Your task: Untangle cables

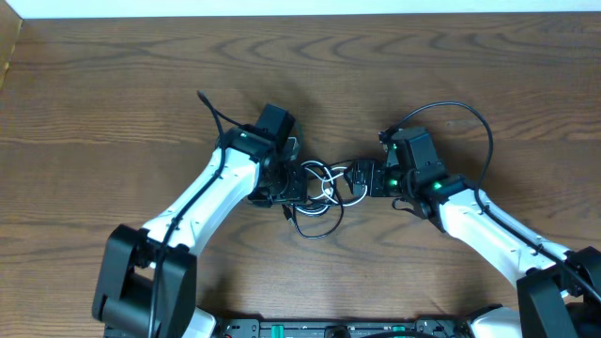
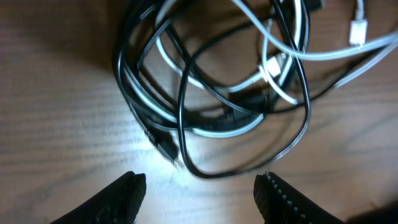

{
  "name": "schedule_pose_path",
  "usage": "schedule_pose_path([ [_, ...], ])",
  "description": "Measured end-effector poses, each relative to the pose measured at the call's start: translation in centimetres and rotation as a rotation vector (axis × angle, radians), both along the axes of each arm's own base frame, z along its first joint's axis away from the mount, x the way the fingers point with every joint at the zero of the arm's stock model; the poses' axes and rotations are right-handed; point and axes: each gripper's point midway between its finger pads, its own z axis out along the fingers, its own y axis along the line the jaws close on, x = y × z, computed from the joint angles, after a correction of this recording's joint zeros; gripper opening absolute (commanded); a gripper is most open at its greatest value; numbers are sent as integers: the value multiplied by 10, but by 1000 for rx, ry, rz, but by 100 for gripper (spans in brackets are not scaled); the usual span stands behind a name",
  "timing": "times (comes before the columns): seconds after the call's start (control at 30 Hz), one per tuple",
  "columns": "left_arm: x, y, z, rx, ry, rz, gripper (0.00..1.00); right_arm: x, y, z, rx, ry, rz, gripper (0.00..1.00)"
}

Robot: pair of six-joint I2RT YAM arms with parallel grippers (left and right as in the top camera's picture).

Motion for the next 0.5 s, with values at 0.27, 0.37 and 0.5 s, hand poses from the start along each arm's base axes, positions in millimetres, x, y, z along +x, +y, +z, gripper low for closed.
schedule_pose_path([
  [0.27,15,8,-26,78,-16,8,62,-13,19,-1,-16,-10,63,82],
  [0.37,22,9,-35,98,-30,10,62,-21,22,-6,-49,5,78,78],
  [0.5,28,9,-43,110,-42,13,62,-28,22,-11,-85,9,85,75],
])
